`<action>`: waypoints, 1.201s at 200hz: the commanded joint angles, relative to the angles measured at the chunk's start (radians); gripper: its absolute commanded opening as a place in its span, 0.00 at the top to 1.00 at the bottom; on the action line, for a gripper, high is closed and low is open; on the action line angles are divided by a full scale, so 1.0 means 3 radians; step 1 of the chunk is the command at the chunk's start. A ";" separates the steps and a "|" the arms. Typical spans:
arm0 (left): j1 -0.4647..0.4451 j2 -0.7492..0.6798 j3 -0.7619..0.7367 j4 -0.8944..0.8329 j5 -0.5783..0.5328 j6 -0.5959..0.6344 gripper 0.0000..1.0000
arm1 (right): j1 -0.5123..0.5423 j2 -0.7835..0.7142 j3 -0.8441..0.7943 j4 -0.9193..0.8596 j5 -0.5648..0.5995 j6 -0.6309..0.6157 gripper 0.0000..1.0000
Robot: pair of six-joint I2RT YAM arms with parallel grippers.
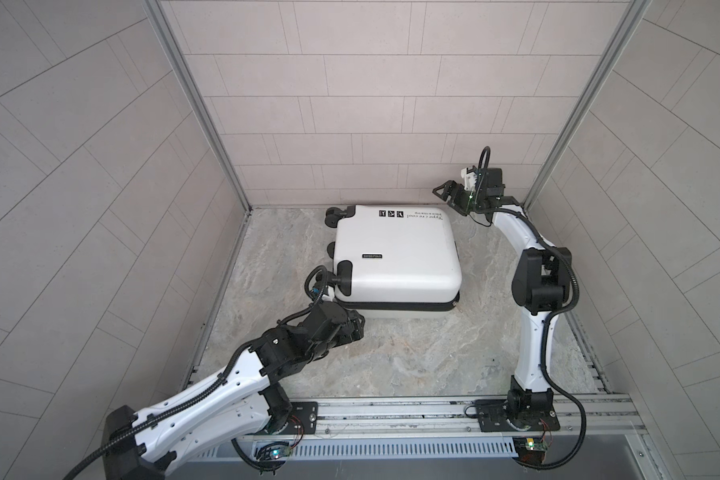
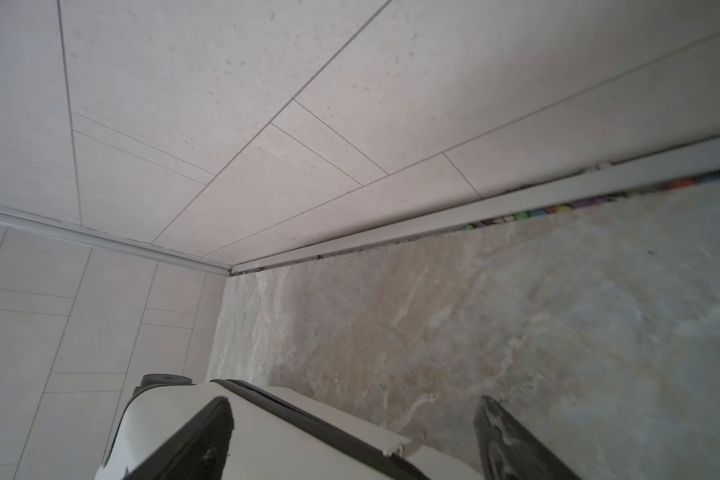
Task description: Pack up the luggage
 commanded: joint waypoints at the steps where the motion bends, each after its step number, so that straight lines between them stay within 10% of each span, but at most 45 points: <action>1: 0.0269 -0.0004 -0.0021 0.0204 0.0157 0.0021 0.14 | 0.0042 0.0332 0.0582 -0.0376 -0.0507 -0.0194 0.08; 49: 0.0722 0.0295 0.0093 0.0392 0.0580 0.0213 0.14 | 0.0153 0.0634 0.0937 -0.0846 -0.0879 -0.0660 0.11; 240: 0.1735 0.1953 0.1144 0.0853 0.1387 0.1025 0.14 | 0.0301 -0.1551 -0.2504 0.0339 -0.0010 -0.0397 0.13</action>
